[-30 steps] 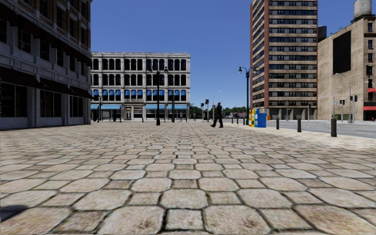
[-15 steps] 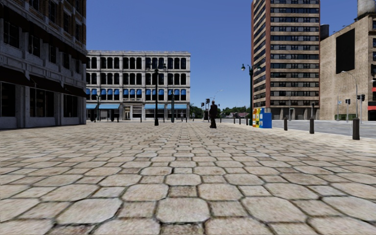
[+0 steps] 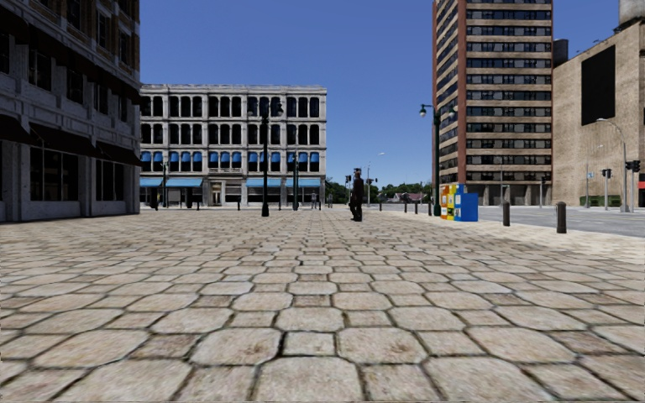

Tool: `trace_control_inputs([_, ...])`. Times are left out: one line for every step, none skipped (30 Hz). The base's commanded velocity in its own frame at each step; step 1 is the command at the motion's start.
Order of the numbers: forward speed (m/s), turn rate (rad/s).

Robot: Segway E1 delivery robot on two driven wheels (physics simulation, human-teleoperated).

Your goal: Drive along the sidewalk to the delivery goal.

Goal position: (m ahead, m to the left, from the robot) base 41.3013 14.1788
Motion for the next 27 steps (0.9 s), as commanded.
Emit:
trace_control_inputs([2.00, 0.00])
trace_control_inputs([2.00, 0.00])
trace_control_inputs([2.00, 0.00])
trace_control_inputs([2.00, 0.00])
trace_control_inputs([2.00, 0.00])
trace_control_inputs([2.00, 0.00])
trace_control_inputs([2.00, 0.00])
trace_control_inputs([2.00, 0.00])
trace_control_inputs([2.00, 0.00])
trace_control_inputs([2.00, 0.00])
trace_control_inputs([2.00, 0.00])
trace_control_inputs([2.00, 0.00])
trace_control_inputs([2.00, 0.00])
trace_control_inputs([2.00, 0.00])
trace_control_inputs([2.00, 0.00])
trace_control_inputs([2.00, 0.00])
trace_control_inputs([2.00, 0.00])
trace_control_inputs([2.00, 0.00])
trace_control_inputs([2.00, 0.00])
trace_control_inputs([2.00, 0.00])
trace_control_inputs([2.00, 0.00])
trace_control_inputs([2.00, 0.00])
trace_control_inputs([2.00, 0.00])
trace_control_inputs([2.00, 0.00])
trace_control_inputs([2.00, 0.00])
trace_control_inputs([2.00, 0.00])
trace_control_inputs([2.00, 0.00])
